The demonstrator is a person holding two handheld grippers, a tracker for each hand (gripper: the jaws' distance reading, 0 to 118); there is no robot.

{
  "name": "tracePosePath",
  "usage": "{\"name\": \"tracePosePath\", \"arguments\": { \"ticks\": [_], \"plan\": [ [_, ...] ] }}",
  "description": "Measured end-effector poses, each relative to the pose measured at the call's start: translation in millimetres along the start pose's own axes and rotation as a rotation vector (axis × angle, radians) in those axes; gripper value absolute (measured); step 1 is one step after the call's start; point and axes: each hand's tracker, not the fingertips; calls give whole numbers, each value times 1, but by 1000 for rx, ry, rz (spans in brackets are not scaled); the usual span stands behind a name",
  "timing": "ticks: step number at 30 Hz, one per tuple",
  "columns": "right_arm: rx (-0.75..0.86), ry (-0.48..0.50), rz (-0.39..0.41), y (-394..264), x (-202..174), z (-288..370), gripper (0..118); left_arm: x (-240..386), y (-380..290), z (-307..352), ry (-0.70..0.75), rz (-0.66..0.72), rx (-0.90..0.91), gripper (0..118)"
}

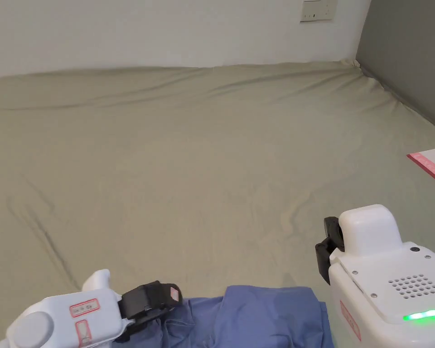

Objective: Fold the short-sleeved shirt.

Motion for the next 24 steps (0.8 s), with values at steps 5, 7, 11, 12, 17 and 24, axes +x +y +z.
{"name": "tracePosePath", "arguments": {
  "ticks": [5, 7, 11, 12, 17, 24],
  "plan": [
    [4, 7, 10, 2, -8, 0, 2, -2, -6, 25, 306, -305, 134, 5],
    [3, 13, 11, 3, -12, 0, 2, -1, -21, 21, 395, -411, 158, 0],
    [-3, 25, 22, 1, -19, 0, 2, 3, -41, -8, 429, -552, 147, 0],
    [-4, 28, 25, 1, -21, 1, 2, -2, -46, -18, 426, -581, 129, 0],
    [-8, 36, 42, 1, -23, 4, 2, 15, -80, -73, 407, -652, -4, 0],
    [-21, 17, 40, -2, -15, 2, 2, 39, -112, -91, 426, -756, -2, 0]
  ]
}}
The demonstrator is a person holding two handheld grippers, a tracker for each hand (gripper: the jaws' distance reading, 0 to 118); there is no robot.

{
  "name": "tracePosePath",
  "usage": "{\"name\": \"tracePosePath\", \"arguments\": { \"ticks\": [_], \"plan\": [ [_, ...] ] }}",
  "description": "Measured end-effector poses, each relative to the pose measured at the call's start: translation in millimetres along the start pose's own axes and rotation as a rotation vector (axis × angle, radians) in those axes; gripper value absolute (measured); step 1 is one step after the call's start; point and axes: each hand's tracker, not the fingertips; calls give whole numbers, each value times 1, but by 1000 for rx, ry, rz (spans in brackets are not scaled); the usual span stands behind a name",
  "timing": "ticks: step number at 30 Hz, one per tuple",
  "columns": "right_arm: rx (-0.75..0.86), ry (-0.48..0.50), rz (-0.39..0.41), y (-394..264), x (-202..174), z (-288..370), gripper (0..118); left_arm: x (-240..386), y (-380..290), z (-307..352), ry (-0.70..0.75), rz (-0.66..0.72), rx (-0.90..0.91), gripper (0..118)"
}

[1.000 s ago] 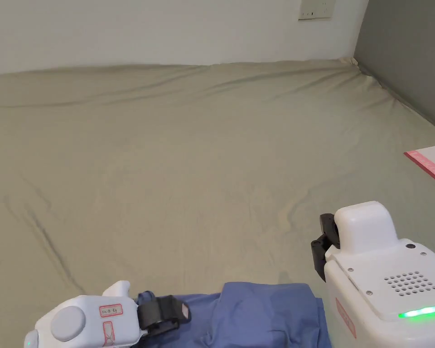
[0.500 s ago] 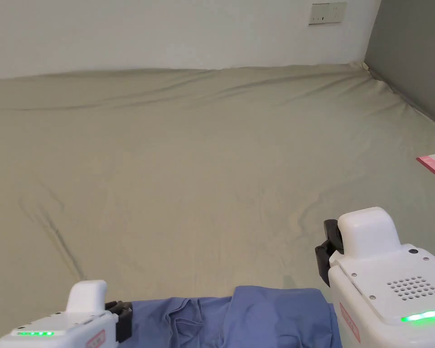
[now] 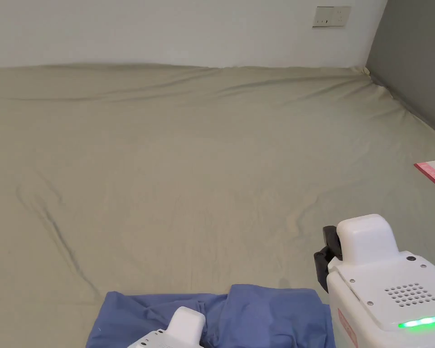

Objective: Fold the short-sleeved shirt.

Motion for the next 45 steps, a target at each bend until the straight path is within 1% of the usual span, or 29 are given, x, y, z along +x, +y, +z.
{"name": "tracePosePath", "arguments": {
  "ticks": [1, 3, 7, 8, 11, 14, 17, 19, 20, 21, 22, 23, 24, 27, 30, 31, 33, 35, 36, 37, 38, 39, 40, 41, 42, 43, 45],
  "plan": [
    [-3, -1, -1, 0, 0, -1, 2, 0, 0, 1, -7, 3, 5, 0],
    [-6, 1, -3, 0, 0, -3, 2, -1, 2, 4, -80, 55, 18, 0],
    [-9, 7, 2, 0, -2, -5, 2, -5, 12, 21, -336, 175, 81, 0],
    [-9, 9, 5, 0, -2, -6, 2, -7, 18, 25, -378, 210, 96, 0],
    [-7, 15, 11, 2, -4, -5, 2, -39, 27, 44, -448, 369, 167, 0],
    [1, 14, 15, 3, -3, -3, 2, -89, 28, 59, -458, 485, 196, 0],
    [3, 12, 15, 4, -2, -3, 2, -149, 15, 69, -428, 562, 216, 16],
    [-1, 11, 15, 4, -2, -3, 2, -190, -2, 74, -372, 615, 205, 32],
    [-2, 12, 16, 4, -2, -3, 2, -203, -9, 73, -370, 645, 178, 45],
    [-5, 14, 18, 4, -3, -3, 2, -222, -19, 71, -399, 684, 136, 72],
    [-7, 15, 23, 3, -5, -4, 2, -240, -30, 67, -445, 732, 92, 93],
    [-9, 17, 27, 3, -6, -4, 2, -252, -40, 63, -477, 772, 72, 110],
    [-12, 18, 33, 3, -8, -5, 2, -255, -48, 60, -498, 823, 61, 118],
    [-19, 24, 37, 3, -13, -8, 2, -274, -71, 48, -539, 936, 27, 118],
    [-27, 36, 42, 3, -19, -9, 2, -267, -82, 30, -590, 1015, -21, 118],
    [-29, 40, 47, 3, -21, -9, 2, -261, -84, 23, -635, 1030, -30, 118],
    [-32, 46, 55, 4, -25, -10, 2, -254, -78, 20, -732, 1042, 51, 118],
    [-42, 61, 31, 7, -27, -10, 2, -244, -74, 6, -847, 1131, 24, 117],
    [-43, 78, 7, 8, -27, -10, 2, -234, -72, -2, -900, 1184, -7, 109],
    [-43, 86, 2, 10, -27, -10, 2, -224, -71, -9, -849, 1167, -44, 100],
    [-41, 85, 7, 10, -28, -9, 2, -215, -66, -10, -793, 1116, -67, 82],
    [-36, 79, 17, 11, -31, -9, 2, -213, -65, -14, -694, 1012, -97, 37],
    [-32, 72, 31, 11, -33, -9, 2, -209, -64, -19, -576, 910, -133, 17],
    [-31, 72, 36, 11, -33, -9, 2, -205, -63, -18, -555, 885, -120, 17],
    [-33, 76, 36, 12, -33, -9, 2, -207, -59, -12, -611, 937, -88, 17],
    [-36, 83, 30, 12, -32, -8, 2, -209, -56, -7, -544, 909, -109, 17],
    [-37, 92, 20, 12, -32, -8, 2, -205, -48, 3, -423, 785, -102, 17]
  ]
}}
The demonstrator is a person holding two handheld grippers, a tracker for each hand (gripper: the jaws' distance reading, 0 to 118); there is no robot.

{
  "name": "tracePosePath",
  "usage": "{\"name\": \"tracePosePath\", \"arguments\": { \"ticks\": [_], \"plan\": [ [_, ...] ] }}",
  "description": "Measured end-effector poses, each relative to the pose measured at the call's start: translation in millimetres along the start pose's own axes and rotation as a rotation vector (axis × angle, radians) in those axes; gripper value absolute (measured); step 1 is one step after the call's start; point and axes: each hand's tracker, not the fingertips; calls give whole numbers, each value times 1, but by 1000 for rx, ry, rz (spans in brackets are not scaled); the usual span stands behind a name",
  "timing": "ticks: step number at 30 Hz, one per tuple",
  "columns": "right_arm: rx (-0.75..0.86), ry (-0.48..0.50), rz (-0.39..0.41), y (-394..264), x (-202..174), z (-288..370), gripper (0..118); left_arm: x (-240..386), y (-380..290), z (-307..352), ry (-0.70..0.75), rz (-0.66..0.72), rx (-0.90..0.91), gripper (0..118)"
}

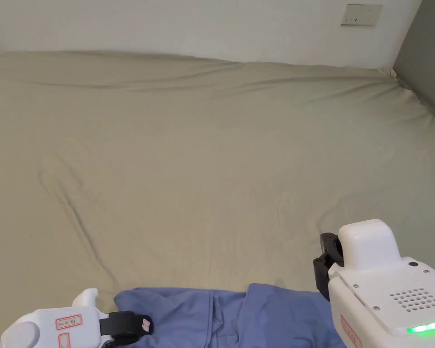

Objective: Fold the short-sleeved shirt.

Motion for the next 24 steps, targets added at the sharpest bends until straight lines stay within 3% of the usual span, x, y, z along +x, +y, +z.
{"name": "tracePosePath", "arguments": {
  "ticks": [6, 10, 14, 24],
  "plan": [
    [0, -2, 11, -1, -1, 2, 2, 51, -10, 19, 277, -389, 122, 15],
    [0, -5, 9, -1, 0, 3, 2, 74, -15, 38, 328, -585, 206, 15],
    [-1, -2, -3, 0, 1, 3, 2, 71, -8, 54, 416, -609, 234, 14],
    [3, 6, -5, 1, -1, 2, 2, 29, 31, 138, 677, -431, 375, 14]
  ]
}}
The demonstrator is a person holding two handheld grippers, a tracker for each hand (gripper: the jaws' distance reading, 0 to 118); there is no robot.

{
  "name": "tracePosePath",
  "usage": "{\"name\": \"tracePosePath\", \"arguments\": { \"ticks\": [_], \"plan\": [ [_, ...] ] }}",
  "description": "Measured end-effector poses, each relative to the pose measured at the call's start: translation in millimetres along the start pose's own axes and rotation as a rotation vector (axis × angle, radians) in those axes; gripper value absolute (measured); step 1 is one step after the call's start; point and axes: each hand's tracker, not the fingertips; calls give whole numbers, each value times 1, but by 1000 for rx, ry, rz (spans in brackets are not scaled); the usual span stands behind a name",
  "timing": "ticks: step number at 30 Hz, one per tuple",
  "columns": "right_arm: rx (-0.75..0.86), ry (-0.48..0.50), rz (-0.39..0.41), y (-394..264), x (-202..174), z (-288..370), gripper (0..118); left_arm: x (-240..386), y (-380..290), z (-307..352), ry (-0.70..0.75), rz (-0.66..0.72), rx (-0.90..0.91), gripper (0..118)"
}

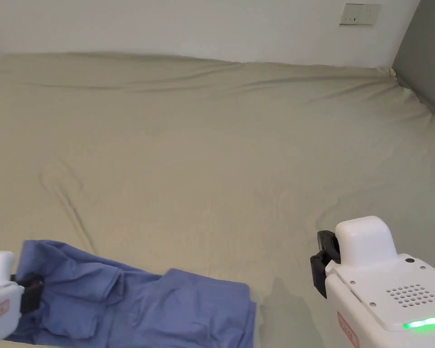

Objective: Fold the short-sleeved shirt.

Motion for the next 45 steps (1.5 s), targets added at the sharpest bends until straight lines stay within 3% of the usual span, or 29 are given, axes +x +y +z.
{"name": "tracePosePath", "arguments": {
  "ticks": [4, 15, 22, 30, 31, 32, 33, 34, 35, 36, 38, 41, 45],
  "plan": [
    [-4, 10, 3, 1, -3, -5, 2, -3, 27, 22, 65, 40, -52, 14],
    [-2, 35, 3, -1, -6, -4, 2, 106, 37, 17, -329, 114, -159, 14],
    [-12, 14, -21, -7, 9, -3, 2, 193, 0, -23, -295, -112, -250, 14],
    [-37, 7, -31, -14, 13, -10, 2, 246, -33, -40, -265, -135, -290, 15],
    [-40, 9, -29, -15, 12, -10, 2, 247, -33, -41, -261, -120, -290, 21],
    [-41, 11, -27, -15, 11, -10, 2, 246, -32, -42, -290, -77, -296, 36],
    [-42, 13, -26, -15, 11, -11, 2, 243, -30, -43, -379, -16, -307, 70],
    [-44, 14, -24, -15, 10, -11, 2, 239, -28, -42, -486, 56, -325, 96],
    [-46, 16, -24, -15, 10, -11, 2, 238, -26, -42, -592, 107, -346, 114],
    [-47, 17, -23, -16, 10, -12, 2, 235, -25, -40, -677, 153, -356, 118],
    [-48, 18, -22, -15, 10, -12, 2, 223, -19, -33, -705, 236, -298, 116],
    [-48, 18, -19, -14, 10, -10, 2, 196, -9, -24, -678, 290, -169, 98],
    [-45, 13, -11, -14, 9, -9, 2, 166, -7, -17, -472, 145, -61, 9]
  ]
}}
